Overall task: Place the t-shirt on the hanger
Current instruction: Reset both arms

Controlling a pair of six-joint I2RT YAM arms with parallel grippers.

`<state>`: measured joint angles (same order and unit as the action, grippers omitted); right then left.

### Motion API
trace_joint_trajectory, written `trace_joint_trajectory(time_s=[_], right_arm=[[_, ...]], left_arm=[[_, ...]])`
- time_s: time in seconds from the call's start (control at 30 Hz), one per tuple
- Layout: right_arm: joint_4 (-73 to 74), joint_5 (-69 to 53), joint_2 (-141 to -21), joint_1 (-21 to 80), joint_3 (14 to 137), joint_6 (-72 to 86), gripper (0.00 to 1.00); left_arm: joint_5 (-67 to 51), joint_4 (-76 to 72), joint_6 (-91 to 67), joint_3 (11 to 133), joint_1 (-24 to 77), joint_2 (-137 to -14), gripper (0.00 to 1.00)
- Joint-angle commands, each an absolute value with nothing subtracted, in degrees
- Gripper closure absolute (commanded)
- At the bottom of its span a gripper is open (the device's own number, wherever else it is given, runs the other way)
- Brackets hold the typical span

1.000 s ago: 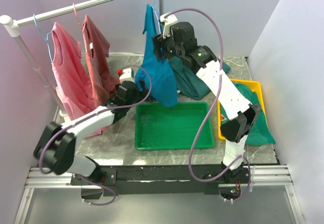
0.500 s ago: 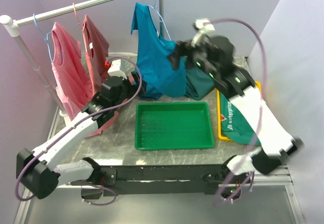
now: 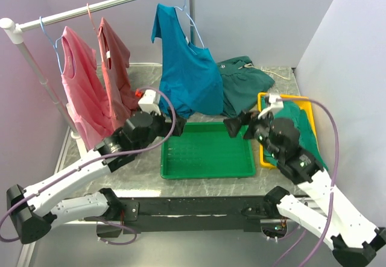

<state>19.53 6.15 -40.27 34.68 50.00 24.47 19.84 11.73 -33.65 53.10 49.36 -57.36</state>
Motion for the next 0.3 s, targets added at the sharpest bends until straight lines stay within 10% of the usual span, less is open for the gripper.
trace_joint_trajectory(time_s=[0.0,0.27], right_arm=[[17.75,10.45,-33.42,34.54,44.49,28.47,0.00],[18.19,10.99,-31.38,34.54,42.63,28.74,0.00]], left_arm=[[21.62,10.11,-36.73,49.31,50.27,-54.14,0.04],[23.21,10.81,-35.87,47.81,51.59,-53.88,0.03]])
